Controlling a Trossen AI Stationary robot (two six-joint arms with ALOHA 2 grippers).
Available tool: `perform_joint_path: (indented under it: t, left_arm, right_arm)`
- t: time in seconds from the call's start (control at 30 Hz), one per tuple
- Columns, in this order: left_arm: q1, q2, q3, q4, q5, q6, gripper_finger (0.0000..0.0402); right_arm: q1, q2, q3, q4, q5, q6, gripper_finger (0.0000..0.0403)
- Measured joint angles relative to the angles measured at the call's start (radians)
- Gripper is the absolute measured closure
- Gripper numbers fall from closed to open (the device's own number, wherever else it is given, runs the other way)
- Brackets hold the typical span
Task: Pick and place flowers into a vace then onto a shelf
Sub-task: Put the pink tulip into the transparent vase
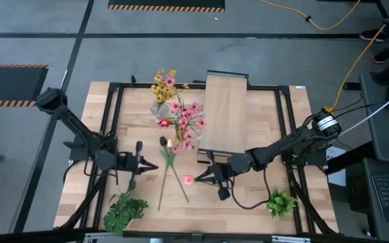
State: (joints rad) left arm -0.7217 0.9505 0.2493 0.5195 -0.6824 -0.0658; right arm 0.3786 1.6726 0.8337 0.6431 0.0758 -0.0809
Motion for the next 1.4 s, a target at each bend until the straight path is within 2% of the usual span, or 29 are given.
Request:
perform_joint_path:
  t: [0.33, 0.47, 0.7, 0.87, 1.0, 1.2, 1.4]
  left_arm:
    - [0.061, 0.000, 0.000, 0.001, -0.038, 0.002, 0.0397]
    - [0.079, 0.000, 0.000, 0.001, -0.044, 0.015, 0.0381]
    - [0.111, 0.001, 0.000, 0.008, 0.005, 0.064, 0.0304]
    - [0.111, 0.001, 0.000, 0.058, 0.005, 0.054, 0.0241]
    - [0.109, 0.001, 0.000, 0.112, -0.006, 0.054, 0.0209]
    - [0.112, 0.027, 0.000, 0.114, -0.058, -0.023, 0.0207]
    - [0.145, 0.131, 0.004, 0.210, -0.027, -0.065, 0.0220]
  right_arm:
    - [-0.003, 0.000, 0.002, 0.183, 0.001, -0.083, 0.0403]
    - [-0.005, 0.001, 0.002, 0.210, 0.001, -0.088, 0.0403]
    - [-0.037, 0.001, 0.002, 0.237, 0.001, -0.103, 0.0403]
    - [-0.043, 0.002, 0.002, 0.242, 0.000, -0.111, 0.0403]
    - [-0.043, 0.002, 0.002, 0.284, -0.001, -0.115, 0.0403]
    - [-0.043, 0.002, 0.002, 0.306, -0.002, -0.133, 0.0403]
    - [-0.045, 0.002, 0.002, 0.334, -0.002, -0.134, 0.0403]
